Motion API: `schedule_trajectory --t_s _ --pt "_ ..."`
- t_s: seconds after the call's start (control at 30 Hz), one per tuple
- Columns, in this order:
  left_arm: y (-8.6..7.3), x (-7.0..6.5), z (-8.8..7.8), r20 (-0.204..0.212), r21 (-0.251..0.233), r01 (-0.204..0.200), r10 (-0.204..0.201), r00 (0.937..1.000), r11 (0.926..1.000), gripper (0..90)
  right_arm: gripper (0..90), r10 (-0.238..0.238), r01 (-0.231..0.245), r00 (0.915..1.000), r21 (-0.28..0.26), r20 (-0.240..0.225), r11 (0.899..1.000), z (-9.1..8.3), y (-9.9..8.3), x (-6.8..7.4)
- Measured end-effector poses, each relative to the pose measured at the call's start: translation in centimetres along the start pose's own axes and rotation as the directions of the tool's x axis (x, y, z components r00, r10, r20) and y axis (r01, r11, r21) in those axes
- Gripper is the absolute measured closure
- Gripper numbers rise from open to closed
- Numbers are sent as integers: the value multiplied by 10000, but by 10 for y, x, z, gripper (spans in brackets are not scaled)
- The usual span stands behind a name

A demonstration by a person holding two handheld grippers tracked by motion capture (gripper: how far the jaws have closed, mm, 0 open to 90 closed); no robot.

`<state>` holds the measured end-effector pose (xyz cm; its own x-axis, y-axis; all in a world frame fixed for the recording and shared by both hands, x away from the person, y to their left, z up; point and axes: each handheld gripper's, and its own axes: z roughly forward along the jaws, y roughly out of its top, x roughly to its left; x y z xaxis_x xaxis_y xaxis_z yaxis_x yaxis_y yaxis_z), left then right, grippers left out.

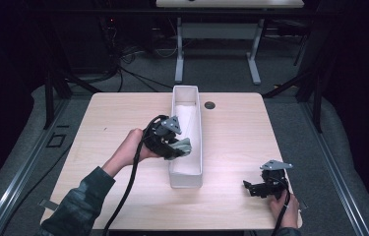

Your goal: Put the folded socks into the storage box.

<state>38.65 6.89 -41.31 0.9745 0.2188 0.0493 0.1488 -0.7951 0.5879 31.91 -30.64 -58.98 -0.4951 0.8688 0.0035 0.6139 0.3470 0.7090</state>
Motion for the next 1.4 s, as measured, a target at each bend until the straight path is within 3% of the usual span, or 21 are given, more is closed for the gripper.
schedule_trajectory --t_s 0.53,1.4 --pt "2 -7 31 570 303 -49 31 9984 9995 617 0 -10 10 10000 0 2 10000 0 0 0" --pt "-5 -7 59 1224 780 167 -262 9921 9968 596 0 -1 1 10000 -3 -6 10000 0 0 0"
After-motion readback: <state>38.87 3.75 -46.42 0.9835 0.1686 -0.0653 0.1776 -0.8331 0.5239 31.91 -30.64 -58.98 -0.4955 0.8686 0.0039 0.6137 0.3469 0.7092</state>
